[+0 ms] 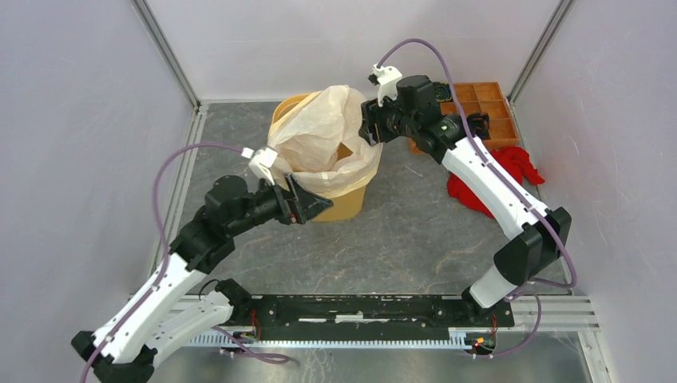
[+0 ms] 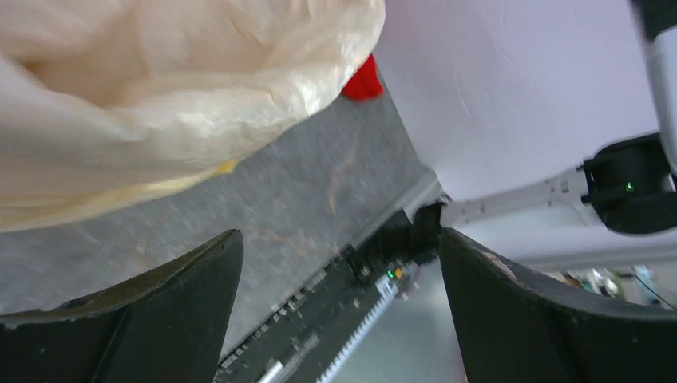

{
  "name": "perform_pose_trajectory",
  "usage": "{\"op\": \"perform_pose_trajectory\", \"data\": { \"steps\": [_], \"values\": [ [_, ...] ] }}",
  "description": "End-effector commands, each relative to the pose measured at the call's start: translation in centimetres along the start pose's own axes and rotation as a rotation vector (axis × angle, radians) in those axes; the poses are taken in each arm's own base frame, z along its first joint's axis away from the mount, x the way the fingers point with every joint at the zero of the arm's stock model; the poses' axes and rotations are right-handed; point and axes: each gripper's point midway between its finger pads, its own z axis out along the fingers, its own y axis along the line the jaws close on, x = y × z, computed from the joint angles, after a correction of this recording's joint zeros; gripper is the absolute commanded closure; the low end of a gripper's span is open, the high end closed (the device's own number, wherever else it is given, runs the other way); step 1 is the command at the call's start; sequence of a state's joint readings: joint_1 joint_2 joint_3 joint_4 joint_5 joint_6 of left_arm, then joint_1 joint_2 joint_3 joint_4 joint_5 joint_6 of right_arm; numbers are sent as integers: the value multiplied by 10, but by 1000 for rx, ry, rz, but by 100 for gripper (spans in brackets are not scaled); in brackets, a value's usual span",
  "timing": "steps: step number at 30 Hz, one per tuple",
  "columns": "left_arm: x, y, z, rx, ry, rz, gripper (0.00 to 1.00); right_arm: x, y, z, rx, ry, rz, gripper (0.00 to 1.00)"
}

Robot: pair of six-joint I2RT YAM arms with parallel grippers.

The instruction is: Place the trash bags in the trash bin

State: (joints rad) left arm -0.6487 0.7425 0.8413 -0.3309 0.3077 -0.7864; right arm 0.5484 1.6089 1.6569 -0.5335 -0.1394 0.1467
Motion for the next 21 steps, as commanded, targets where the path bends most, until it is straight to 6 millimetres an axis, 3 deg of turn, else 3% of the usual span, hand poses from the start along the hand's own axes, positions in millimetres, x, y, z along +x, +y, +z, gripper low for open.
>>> {"op": "perform_pose_trajectory", "data": {
  "steps": [1,4,7,10,14,15,19,21],
  "values": [
    [-62,-17,-58,-124,-247,211,1,0,-11,-19,43,-4,-248,49],
    [-82,-12,-79,-247,-299,243,0,2,-13,-20,43,-39,-345,61],
    [-106,-1,-87,-410,-331,202,0,0,-16,-19,45,-48,-423,86],
    [-130,-8,-92,-466,-383,193,0,4,-19,-19,35,-39,-524,99],
    [-142,-22,-75,-435,-354,218,9,7,-24,-23,57,-46,-571,99],
    [-141,-28,-69,-410,-331,228,18,6,-23,-25,52,-52,-562,99],
    [-120,-59,-42,-213,-173,262,35,3,-20,-29,52,-69,-517,99],
    [-117,-45,-40,-283,-147,253,38,2,-20,-30,62,-73,-509,99]
  ]
}}
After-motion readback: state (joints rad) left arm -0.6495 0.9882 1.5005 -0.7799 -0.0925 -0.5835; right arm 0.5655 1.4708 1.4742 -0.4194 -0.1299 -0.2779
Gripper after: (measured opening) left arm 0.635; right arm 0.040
